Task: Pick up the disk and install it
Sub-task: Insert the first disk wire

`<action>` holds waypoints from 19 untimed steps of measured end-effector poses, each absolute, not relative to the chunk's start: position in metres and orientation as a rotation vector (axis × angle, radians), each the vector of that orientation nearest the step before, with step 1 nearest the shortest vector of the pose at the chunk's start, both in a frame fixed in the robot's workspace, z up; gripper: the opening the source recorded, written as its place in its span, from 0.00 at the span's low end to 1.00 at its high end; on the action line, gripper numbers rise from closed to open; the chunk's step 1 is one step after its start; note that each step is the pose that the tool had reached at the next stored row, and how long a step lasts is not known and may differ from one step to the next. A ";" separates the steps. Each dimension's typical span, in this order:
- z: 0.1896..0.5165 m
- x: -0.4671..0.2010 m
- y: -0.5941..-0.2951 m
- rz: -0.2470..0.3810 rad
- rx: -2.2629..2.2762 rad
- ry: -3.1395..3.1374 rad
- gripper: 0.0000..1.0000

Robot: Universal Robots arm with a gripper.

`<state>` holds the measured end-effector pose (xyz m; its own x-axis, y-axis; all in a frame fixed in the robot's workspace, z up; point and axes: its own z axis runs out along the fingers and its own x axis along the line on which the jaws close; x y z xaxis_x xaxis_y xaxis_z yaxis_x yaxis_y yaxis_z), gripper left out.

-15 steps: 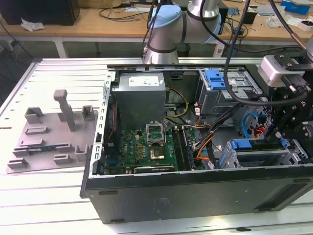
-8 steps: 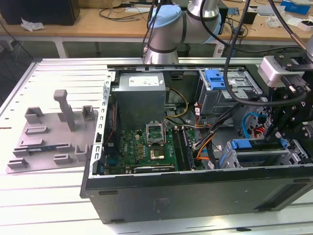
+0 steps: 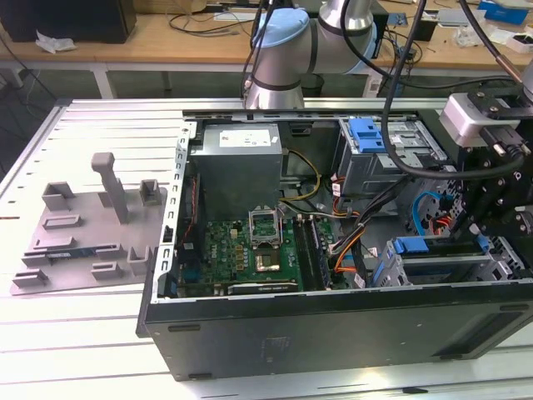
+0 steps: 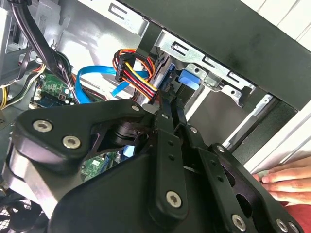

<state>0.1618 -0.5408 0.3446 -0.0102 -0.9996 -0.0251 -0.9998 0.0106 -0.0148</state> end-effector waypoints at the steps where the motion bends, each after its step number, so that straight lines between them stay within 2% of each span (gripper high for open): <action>1: 0.345 0.162 -0.541 0.011 -2.190 2.213 0.17; 19: 0.341 0.162 -0.541 0.011 -2.190 2.213 0.17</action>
<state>0.1618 -0.5406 0.3412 -0.0103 -0.9996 -0.0249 -0.9998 0.0106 -0.0148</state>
